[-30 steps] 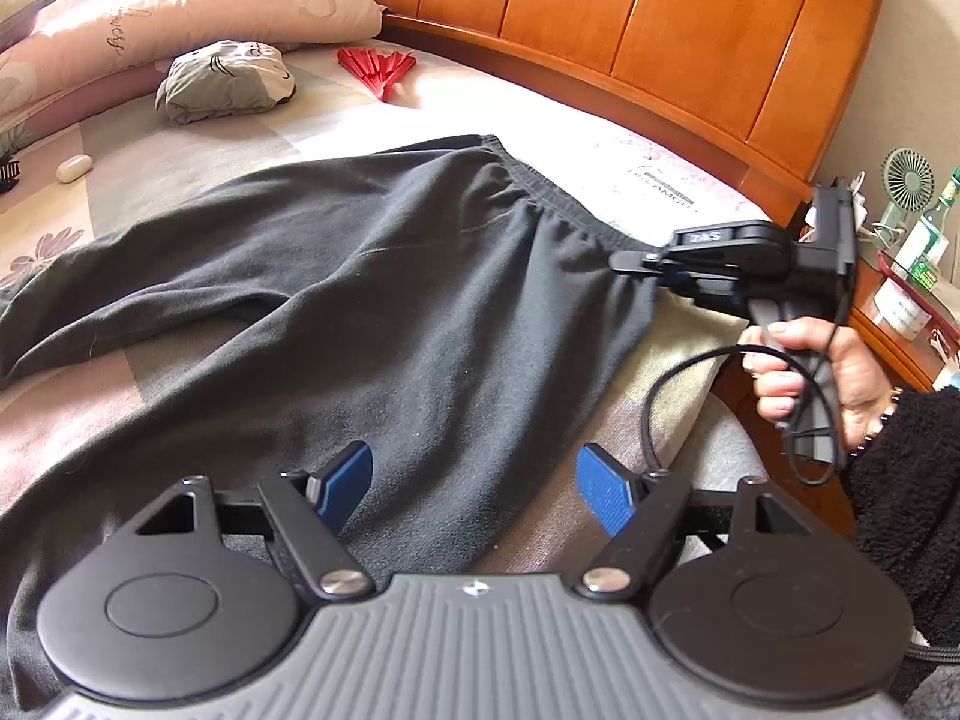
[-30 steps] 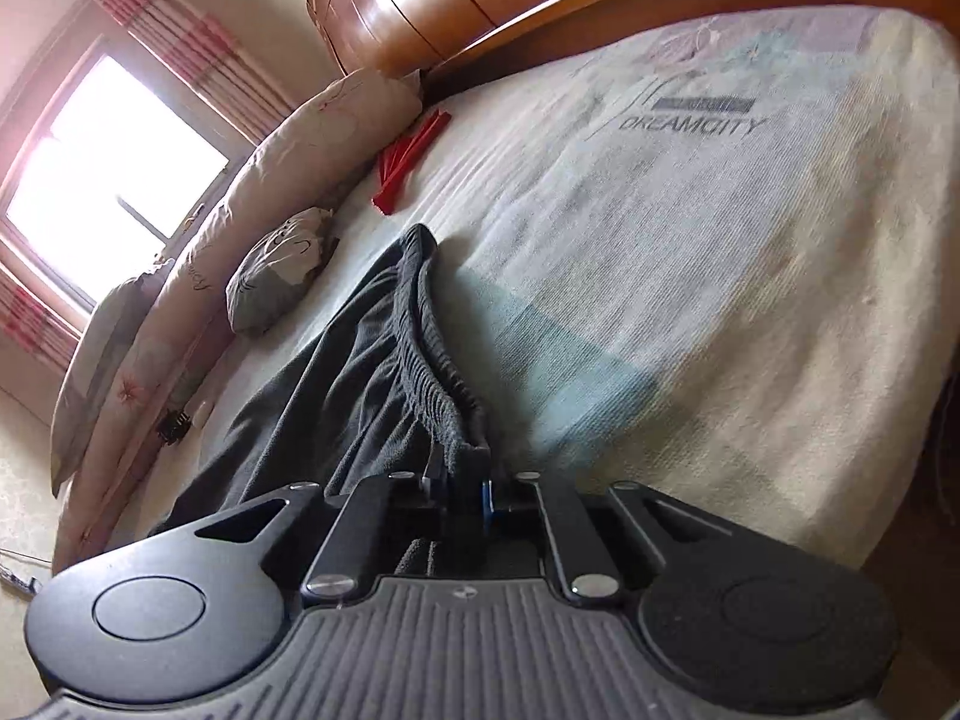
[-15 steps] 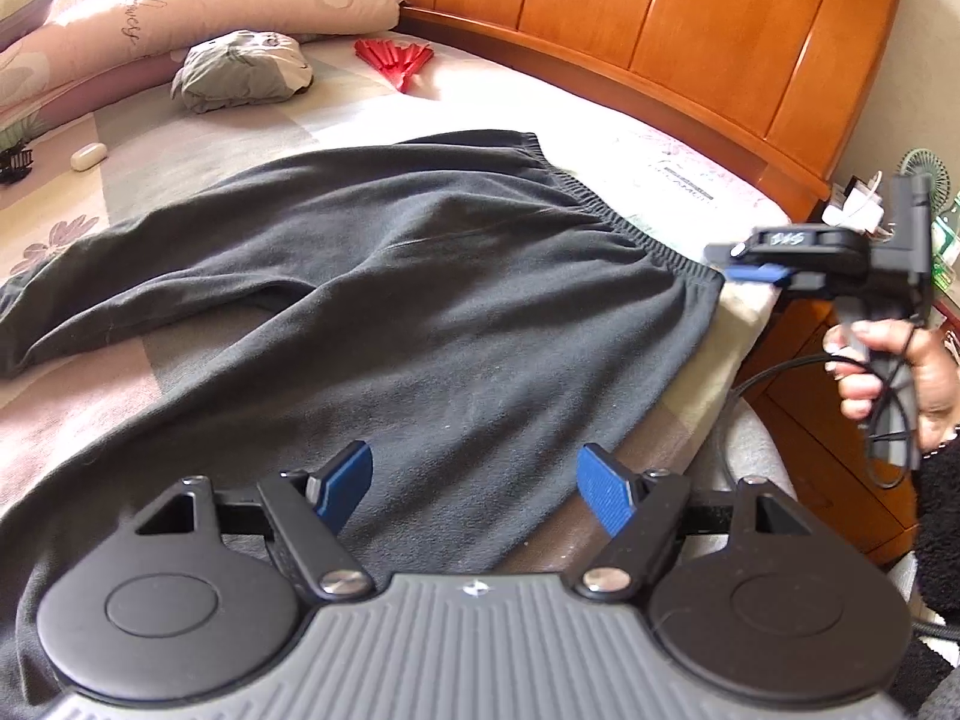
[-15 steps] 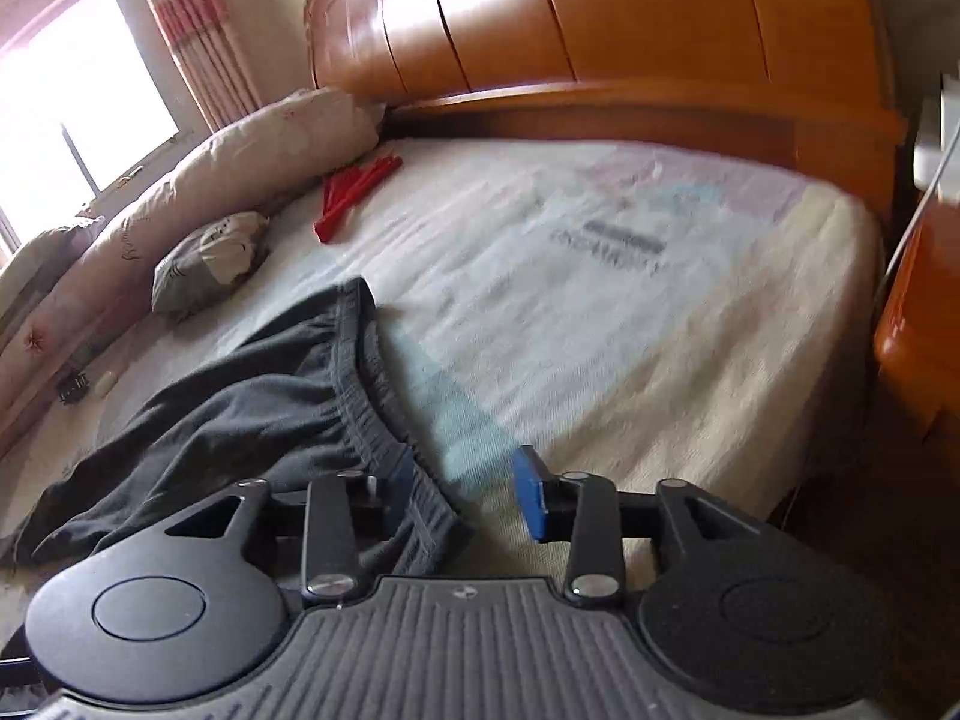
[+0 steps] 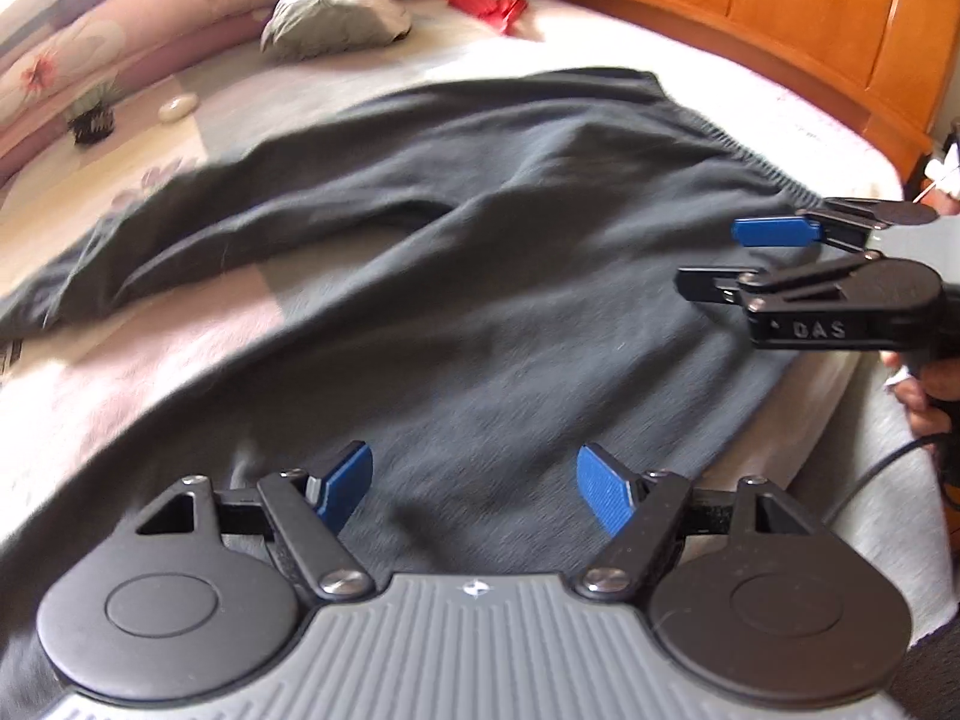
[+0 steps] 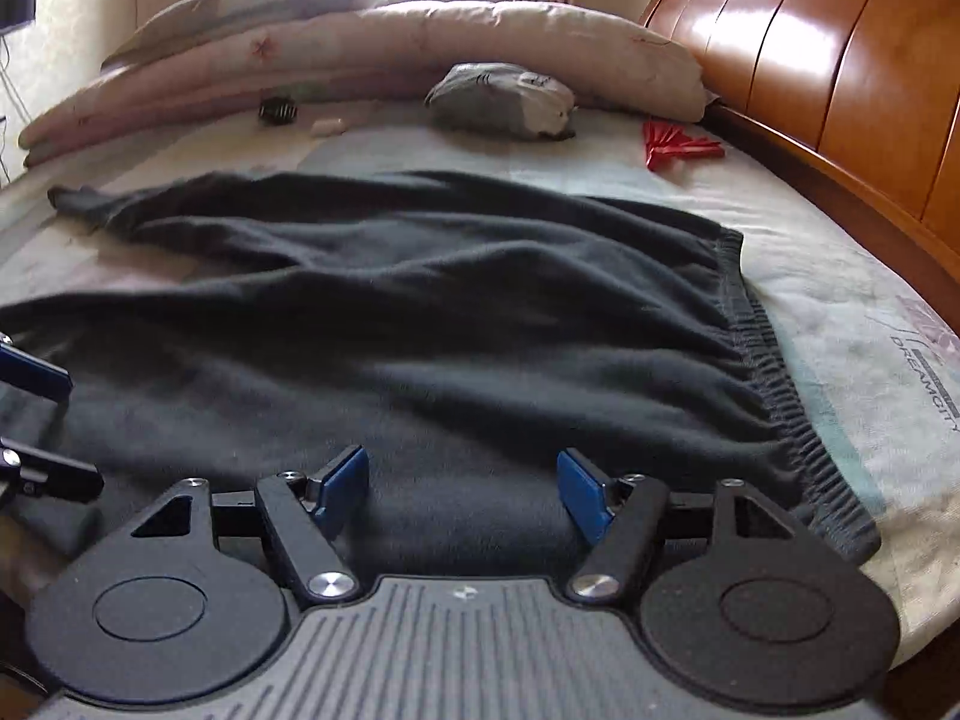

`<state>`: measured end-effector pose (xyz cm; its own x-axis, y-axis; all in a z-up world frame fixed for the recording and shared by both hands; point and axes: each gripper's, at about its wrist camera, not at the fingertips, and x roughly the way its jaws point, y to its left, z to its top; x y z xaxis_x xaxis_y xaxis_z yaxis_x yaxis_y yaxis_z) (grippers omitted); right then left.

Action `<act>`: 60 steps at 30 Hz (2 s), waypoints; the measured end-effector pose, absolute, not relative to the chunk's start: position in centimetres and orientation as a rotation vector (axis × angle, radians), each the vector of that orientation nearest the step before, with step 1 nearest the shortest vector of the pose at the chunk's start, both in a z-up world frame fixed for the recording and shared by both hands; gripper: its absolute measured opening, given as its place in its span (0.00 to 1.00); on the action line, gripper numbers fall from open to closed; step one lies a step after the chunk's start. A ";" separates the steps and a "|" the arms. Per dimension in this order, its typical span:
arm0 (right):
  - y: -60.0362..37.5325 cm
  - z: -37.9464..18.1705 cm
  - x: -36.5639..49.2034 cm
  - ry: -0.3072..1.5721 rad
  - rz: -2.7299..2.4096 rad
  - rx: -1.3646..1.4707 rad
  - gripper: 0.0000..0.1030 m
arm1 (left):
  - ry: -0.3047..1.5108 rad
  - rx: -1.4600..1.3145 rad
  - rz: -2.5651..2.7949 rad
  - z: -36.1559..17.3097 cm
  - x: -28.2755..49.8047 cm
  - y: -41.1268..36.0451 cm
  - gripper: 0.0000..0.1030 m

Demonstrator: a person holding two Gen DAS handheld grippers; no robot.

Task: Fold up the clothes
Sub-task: 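Release the waistband with the right gripper and withdraw both grippers, then grasp the sweatpants waistband edge with the left gripper and lift it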

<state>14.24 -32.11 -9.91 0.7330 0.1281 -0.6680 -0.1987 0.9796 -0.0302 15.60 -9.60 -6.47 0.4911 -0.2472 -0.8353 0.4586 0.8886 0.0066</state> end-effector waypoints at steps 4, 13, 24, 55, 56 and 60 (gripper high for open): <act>-33.6 -10.4 11.7 0.746 0.166 -0.093 0.96 | 0.961 0.217 -0.441 -7.4 13.7 -7.9 0.83; -32.2 -7.6 11.7 0.712 0.201 -0.087 0.99 | 0.922 0.270 -0.479 -5.6 12.3 -5.6 0.90; -28.2 -10.2 12.4 0.756 0.307 -0.100 1.00 | 0.968 0.131 -0.352 -7.4 12.9 -1.5 0.91; -25.8 -9.4 17.1 0.801 0.482 -0.076 1.00 | 0.943 -0.305 -0.588 -4.6 27.2 -1.4 0.91; -25.9 -9.5 17.1 0.799 0.485 -0.073 1.00 | 0.967 -0.332 -0.602 -5.3 28.3 -2.3 0.91; -26.4 -9.4 17.1 0.792 0.500 -0.054 1.00 | 1.032 -0.458 -0.630 -8.3 31.7 -4.4 0.94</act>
